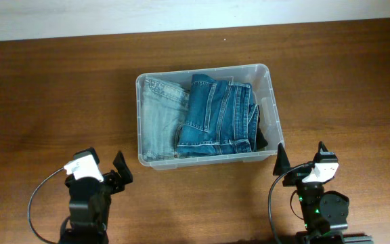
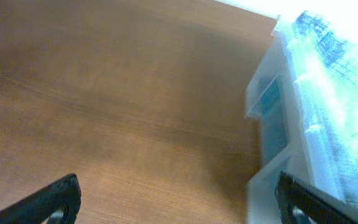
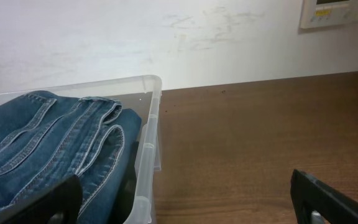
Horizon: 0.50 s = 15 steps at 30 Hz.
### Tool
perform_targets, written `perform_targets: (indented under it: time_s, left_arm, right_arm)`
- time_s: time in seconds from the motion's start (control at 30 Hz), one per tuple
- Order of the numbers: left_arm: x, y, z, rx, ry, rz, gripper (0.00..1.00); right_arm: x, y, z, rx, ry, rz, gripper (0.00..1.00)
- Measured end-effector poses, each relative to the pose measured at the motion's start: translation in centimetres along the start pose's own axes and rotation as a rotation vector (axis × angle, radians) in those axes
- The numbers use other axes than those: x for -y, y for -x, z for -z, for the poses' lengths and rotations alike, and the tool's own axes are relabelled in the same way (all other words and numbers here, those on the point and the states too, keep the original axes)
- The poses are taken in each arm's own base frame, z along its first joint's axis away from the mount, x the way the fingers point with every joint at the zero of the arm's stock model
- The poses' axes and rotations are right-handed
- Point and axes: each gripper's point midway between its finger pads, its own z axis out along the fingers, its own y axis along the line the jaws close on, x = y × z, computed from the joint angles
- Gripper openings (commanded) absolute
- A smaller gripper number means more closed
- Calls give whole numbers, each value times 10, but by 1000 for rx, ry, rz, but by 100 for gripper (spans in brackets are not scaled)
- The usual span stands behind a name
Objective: Pack container
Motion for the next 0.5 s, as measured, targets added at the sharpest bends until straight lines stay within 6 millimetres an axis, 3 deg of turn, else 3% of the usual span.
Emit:
perform_targets:
  time_s: [0.2, 0.5]
  left_arm:
    - [5, 1, -3, 125, -71, 27, 100]
    - [-6, -9, -3, 164, -74, 53, 99]
  right_arm:
    - [0, 0, 0, 0, 0, 0, 99]
    - [0, 0, 0, 0, 0, 0, 99]
